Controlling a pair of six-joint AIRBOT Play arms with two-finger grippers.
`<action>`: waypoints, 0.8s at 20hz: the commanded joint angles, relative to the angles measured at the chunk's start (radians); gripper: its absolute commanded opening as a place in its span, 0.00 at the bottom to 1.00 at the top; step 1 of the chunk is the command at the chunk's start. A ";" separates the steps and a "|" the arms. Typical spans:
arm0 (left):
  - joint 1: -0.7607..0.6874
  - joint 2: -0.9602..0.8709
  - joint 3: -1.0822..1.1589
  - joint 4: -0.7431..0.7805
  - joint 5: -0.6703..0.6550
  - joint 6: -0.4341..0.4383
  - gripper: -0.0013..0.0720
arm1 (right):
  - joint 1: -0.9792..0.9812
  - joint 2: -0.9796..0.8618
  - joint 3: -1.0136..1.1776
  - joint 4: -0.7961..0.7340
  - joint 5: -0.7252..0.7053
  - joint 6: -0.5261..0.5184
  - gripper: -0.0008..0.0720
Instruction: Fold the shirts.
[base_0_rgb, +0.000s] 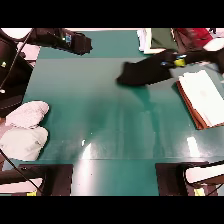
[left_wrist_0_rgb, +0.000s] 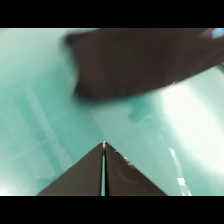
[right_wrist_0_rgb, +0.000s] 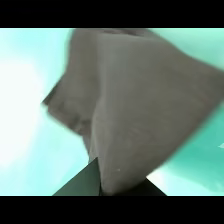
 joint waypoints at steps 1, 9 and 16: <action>-0.023 -0.001 0.000 -0.006 0.026 -0.005 0.05 | -0.226 0.060 0.002 -0.037 0.031 0.011 0.04; -0.023 -0.001 0.000 -0.006 0.031 -0.019 0.05 | -0.419 0.059 0.009 0.111 -0.143 -0.025 0.04; -0.023 -0.001 0.000 -0.006 0.030 -0.027 0.05 | -0.393 0.059 0.195 0.125 -0.196 -0.072 0.03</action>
